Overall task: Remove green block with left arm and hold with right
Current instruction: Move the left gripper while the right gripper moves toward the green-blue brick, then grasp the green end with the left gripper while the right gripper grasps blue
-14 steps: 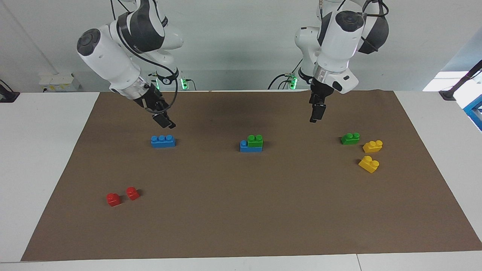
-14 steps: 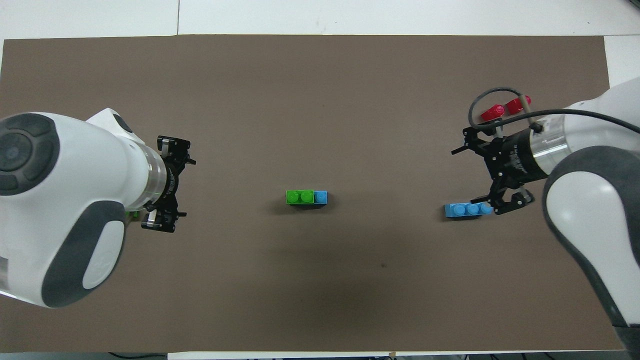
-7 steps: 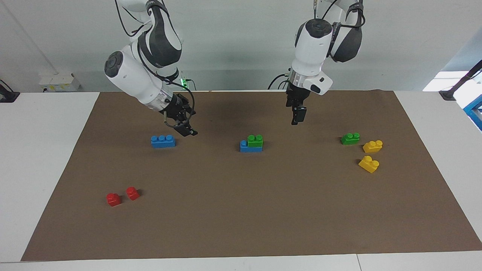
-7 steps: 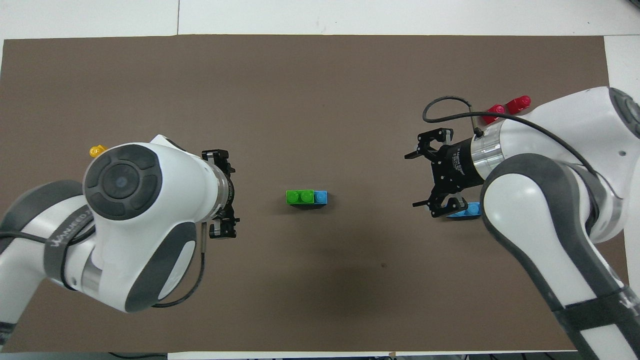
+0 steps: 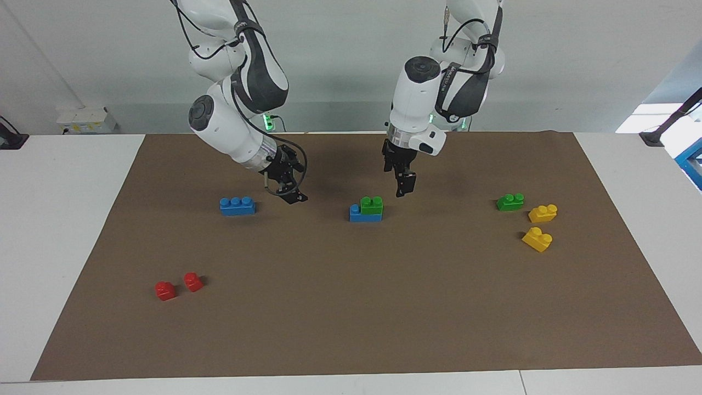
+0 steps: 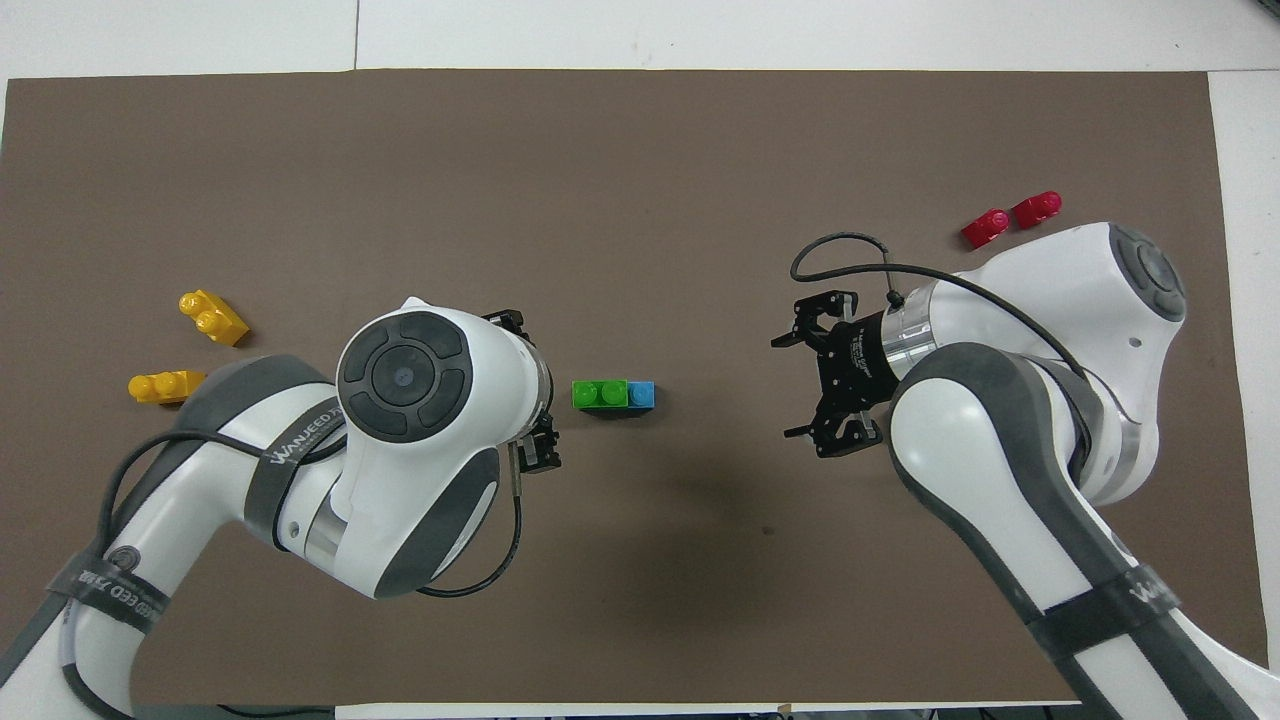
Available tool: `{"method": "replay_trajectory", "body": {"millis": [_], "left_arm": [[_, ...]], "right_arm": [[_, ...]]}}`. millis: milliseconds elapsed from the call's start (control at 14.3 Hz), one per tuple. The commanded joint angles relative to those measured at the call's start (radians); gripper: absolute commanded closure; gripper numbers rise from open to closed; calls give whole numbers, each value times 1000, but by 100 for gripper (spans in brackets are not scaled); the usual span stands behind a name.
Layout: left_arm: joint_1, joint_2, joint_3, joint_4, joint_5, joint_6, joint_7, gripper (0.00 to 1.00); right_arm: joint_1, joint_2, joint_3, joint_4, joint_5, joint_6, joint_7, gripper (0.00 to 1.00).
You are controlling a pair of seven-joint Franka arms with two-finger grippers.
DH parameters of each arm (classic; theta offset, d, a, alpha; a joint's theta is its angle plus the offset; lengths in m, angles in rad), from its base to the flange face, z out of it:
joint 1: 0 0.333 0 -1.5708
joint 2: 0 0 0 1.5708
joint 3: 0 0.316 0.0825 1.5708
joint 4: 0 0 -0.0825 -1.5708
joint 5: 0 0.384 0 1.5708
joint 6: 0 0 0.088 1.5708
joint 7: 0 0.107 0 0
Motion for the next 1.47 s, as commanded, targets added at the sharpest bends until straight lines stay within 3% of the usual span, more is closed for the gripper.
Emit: {"method": "replay_trajectory", "body": {"millis": [0,491,771,1402], "left_arm": [[-18,51,17,-5,3,67,-22,0],[-53,100,15,-15,1,102,-43,0],[-83,119,15,-27,1,119,-71,0],[-87,117,15,-80,1,198,-83,0]], "right_arm": [[54,15,-1,-33,54,92,13,0],[124,63,-1,-57,147,231,58,0],[206,84,-1,-85,147,381,108,0],[248,184,1,-77,147,484,44,0]]}}
